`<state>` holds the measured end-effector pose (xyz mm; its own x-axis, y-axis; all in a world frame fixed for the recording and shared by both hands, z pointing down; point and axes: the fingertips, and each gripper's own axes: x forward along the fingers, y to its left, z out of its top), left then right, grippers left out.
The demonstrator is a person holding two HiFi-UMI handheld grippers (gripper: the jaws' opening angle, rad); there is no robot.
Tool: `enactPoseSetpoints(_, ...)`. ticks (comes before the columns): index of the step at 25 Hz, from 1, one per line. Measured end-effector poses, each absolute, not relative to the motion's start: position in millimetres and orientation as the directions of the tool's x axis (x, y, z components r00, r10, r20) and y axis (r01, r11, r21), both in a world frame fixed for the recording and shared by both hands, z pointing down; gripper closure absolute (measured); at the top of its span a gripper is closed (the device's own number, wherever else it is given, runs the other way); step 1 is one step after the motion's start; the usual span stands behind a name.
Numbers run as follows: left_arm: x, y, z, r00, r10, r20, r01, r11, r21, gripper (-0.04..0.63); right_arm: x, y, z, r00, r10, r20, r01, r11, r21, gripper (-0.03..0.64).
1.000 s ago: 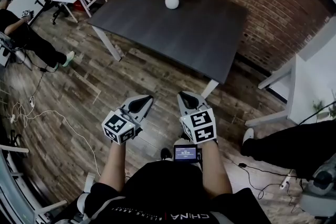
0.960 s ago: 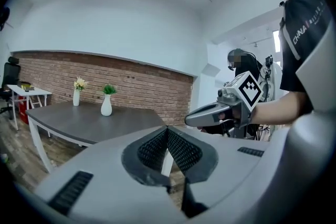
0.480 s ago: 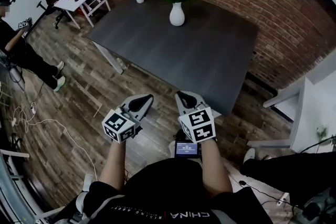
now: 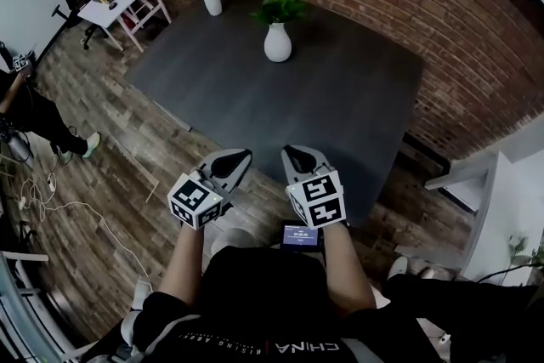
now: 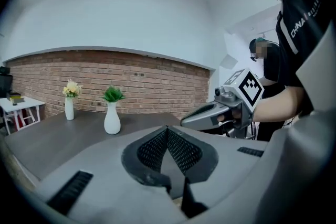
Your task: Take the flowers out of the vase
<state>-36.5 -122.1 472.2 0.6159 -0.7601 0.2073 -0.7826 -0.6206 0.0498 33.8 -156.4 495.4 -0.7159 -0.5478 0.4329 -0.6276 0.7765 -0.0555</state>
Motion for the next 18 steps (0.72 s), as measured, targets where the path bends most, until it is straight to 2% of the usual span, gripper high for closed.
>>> enactPoseSetpoints(9,-62.0,-213.6,496.1,0.649,-0.73,0.212,-0.758,-0.644,0.104,0.592,17.4,-237.6,513.0,-0.687,-0.571,0.449,-0.663,0.746,-0.065,0.601)
enactPoseSetpoints(18,-117.2,-339.7,481.1,0.718,-0.665,0.205,-0.69,-0.718,0.087,0.592,-45.1,-349.7,494.0,-0.663,-0.62,0.42,-0.705,0.706,-0.071,0.601)
